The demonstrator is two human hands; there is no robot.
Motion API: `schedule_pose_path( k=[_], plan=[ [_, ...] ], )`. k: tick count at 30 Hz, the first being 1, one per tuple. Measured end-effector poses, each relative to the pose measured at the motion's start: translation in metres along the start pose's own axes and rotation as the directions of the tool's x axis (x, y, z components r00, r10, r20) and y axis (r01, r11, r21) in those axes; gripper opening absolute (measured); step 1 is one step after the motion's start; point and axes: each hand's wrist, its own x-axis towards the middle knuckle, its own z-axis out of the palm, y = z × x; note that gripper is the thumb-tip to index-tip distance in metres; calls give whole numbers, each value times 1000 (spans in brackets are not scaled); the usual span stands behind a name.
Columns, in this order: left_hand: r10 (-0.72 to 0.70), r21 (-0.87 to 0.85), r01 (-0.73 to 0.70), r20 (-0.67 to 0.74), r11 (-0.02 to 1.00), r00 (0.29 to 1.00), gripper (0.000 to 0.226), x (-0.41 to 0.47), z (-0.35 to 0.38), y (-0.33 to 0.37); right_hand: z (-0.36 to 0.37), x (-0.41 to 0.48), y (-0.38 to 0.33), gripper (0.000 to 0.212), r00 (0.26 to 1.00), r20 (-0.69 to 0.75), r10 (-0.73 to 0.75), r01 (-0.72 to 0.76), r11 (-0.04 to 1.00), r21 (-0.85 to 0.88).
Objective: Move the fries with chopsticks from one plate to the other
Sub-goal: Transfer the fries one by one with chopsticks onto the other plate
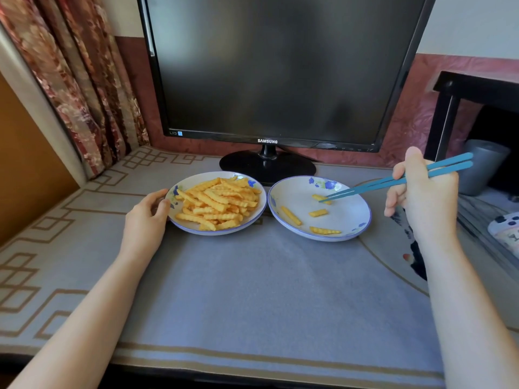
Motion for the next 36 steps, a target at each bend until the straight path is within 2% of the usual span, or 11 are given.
schedule_pose_path(
  k=[5,10,18,36],
  plan=[
    [-4,4,4,-1,1000,1000,33,0,0,0,9,-8,-11,40,999,-40,32,-25,983,183],
    [-13,-2,13,0,1000,1000,33,1,0,0,34,-34,-20,41,996,92,6,-34,953,300],
    [-15,-6,15,-5,1000,1000,33,-1,0,3,59,-65,-17,41,951,306,-32,-53,963,265],
    [-6,6,6,-11,1000,1000,33,-3,-1,5,49,-56,-17,41,942,331,-47,-37,969,244]
  ],
)
